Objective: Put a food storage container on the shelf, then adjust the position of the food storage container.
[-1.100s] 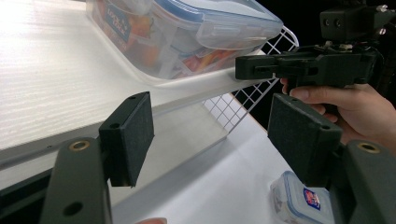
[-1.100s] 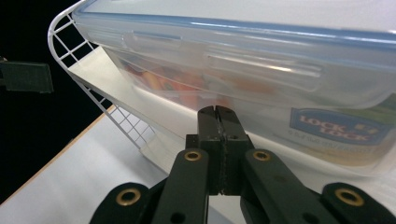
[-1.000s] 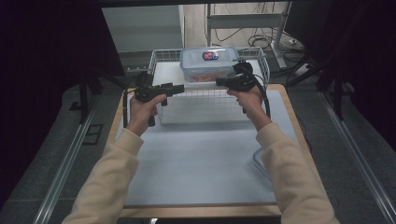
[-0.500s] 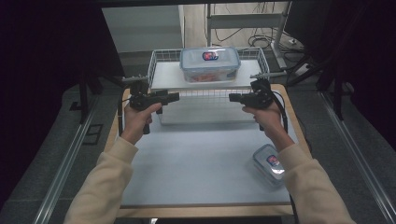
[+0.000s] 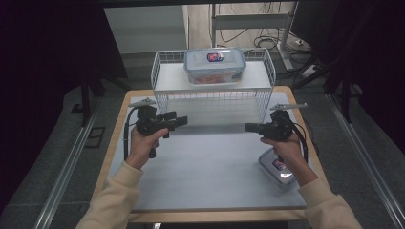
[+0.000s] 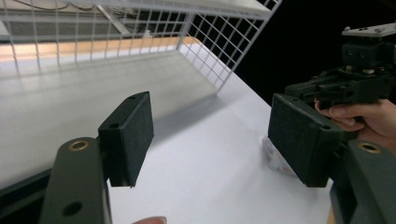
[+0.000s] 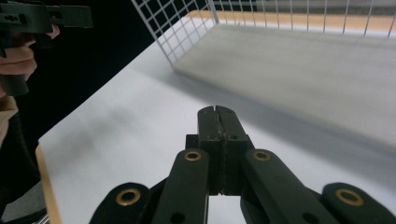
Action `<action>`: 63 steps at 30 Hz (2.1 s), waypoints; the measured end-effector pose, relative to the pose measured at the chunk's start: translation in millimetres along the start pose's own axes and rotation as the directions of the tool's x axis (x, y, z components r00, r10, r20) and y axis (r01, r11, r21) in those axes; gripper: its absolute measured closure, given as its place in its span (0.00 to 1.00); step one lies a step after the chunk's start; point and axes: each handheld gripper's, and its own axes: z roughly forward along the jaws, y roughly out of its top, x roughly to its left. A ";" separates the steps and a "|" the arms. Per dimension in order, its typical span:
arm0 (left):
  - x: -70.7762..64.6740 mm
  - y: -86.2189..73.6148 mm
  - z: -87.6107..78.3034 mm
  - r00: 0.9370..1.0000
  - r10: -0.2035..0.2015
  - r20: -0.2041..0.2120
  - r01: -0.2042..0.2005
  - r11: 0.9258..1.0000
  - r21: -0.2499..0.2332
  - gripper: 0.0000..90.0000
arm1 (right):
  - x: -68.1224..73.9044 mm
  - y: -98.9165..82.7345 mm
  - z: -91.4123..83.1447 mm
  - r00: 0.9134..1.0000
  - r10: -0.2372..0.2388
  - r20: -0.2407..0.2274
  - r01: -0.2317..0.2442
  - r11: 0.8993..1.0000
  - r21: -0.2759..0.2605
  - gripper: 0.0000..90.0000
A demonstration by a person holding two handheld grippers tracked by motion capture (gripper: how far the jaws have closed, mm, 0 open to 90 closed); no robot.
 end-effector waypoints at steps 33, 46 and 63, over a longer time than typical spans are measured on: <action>0.8 -79.8 6.7 0.999 -0.013 -0.032 0.017 0.992 0.127 0.33 | 2.9 -73.7 -30.3 1.000 -0.012 0.018 0.011 0.998 0.066 1.00; -1.5 -87.4 10.4 1.000 0.002 -0.030 0.002 0.988 0.155 0.33 | -4.0 -83.8 -59.6 0.999 0.016 0.046 -0.017 0.999 0.031 1.00; -1.4 -92.7 16.0 0.999 0.002 -0.036 0.004 0.984 0.179 0.33 | -15.2 -117.4 -129.0 0.978 0.088 0.187 -0.079 0.995 -0.056 1.00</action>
